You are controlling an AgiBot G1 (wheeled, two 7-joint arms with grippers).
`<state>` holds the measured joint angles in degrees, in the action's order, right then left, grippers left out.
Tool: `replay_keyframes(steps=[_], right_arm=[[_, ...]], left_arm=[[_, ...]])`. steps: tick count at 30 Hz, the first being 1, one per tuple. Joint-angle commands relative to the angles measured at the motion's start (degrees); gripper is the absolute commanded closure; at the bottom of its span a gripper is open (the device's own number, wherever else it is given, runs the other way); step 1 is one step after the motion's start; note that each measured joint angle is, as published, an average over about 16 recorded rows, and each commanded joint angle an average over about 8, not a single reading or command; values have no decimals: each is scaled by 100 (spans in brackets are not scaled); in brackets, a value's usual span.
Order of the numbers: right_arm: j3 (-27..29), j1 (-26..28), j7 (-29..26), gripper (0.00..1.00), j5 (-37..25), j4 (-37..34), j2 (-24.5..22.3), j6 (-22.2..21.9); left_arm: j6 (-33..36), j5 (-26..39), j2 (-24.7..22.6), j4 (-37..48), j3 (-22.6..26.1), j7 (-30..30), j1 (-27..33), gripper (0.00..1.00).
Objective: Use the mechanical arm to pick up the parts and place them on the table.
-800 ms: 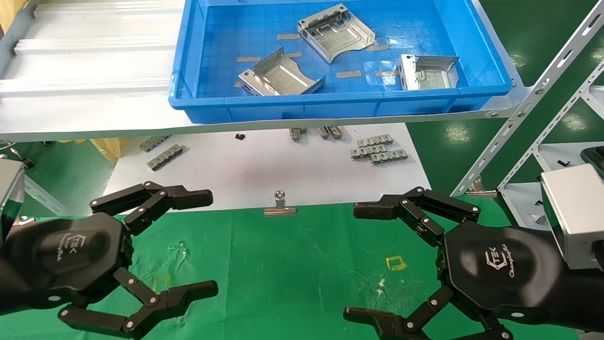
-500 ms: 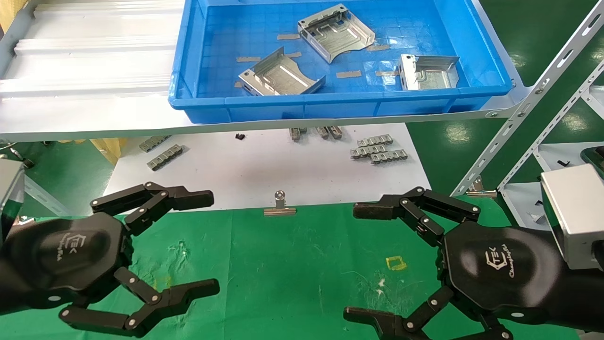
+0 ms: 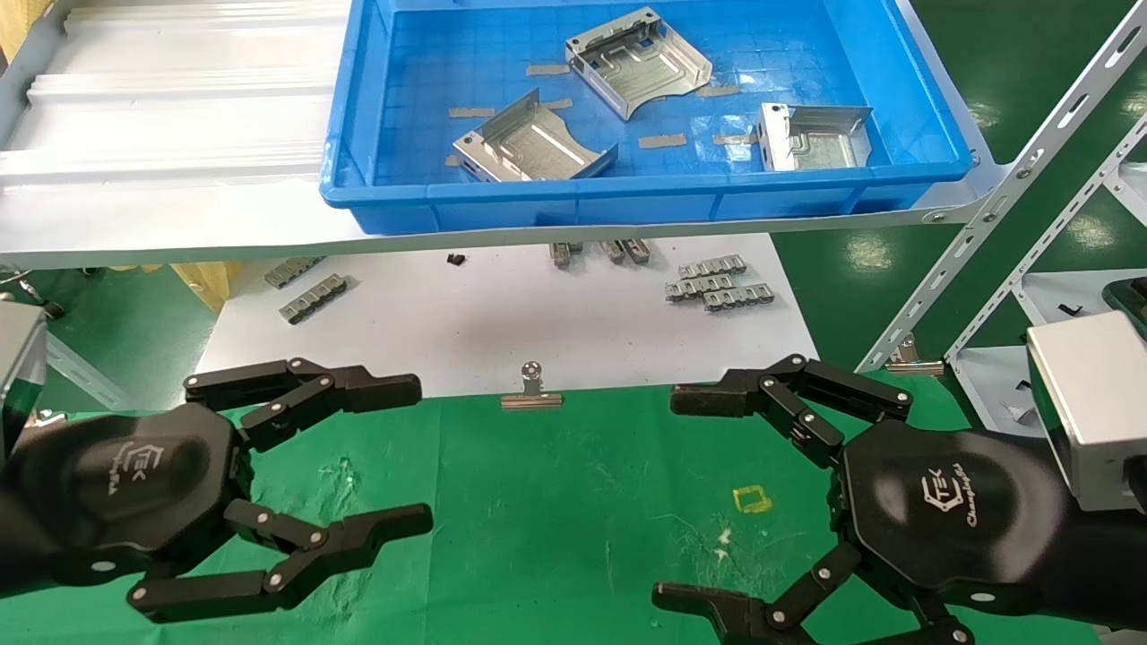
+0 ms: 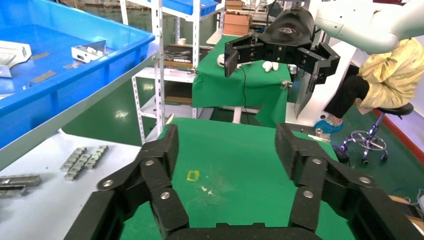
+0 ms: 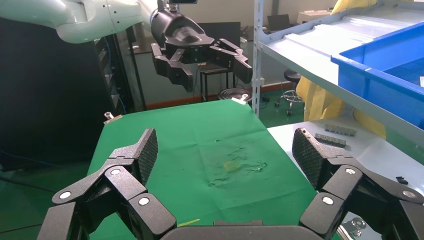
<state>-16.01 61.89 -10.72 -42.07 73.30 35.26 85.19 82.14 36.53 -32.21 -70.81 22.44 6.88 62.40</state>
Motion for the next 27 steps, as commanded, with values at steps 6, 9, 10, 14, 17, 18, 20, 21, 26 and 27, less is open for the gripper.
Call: replay_keyframes(steps=[6, 9, 10, 14, 17, 18, 20, 21, 26, 27], right_arm=[[-14, 234, -6, 0, -148, -151, 170, -276], [-73, 607, -37, 0, -411, -367, 422, -655], [-110, 767, -56, 0, -530, -457, 530, -802], [-334, 1505, -168, 0, -1158, -925, 1033, -1491], [-585, 2123, -271, 0, -1749, -1404, 1492, -2048], [-678, 2329, -310, 0, -1950, -1588, 1650, -2220], [-886, 2761, -387, 0, -2364, -2004, 1987, -2527], [-991, 2965, -421, 0, -2558, -2221, 2148, -2649], [-1514, 3926, -546, 13, -3456, -3477, 2962, -3108], [-1604, 4080, -552, 23, -3601, -3737, 3113, -3175]], left_arm=[[0, 0, 0, 0, 0, 0, 0, 100], [0, 0, 0, 0, 0, 0, 0, 100], [0, 0, 0, 0, 0, 0, 0, 100], [0, 0, 0, 0, 0, 0, 0, 100], [0, 0, 0, 0, 0, 0, 0, 100], [0, 0, 0, 0, 0, 0, 0, 100], [0, 0, 0, 0, 0, 0, 0, 100], [0, 0, 0, 0, 0, 0, 0, 100], [0, 0, 0, 0, 0, 0, 0, 100], [0, 0, 0, 0, 0, 0, 0, 100]])
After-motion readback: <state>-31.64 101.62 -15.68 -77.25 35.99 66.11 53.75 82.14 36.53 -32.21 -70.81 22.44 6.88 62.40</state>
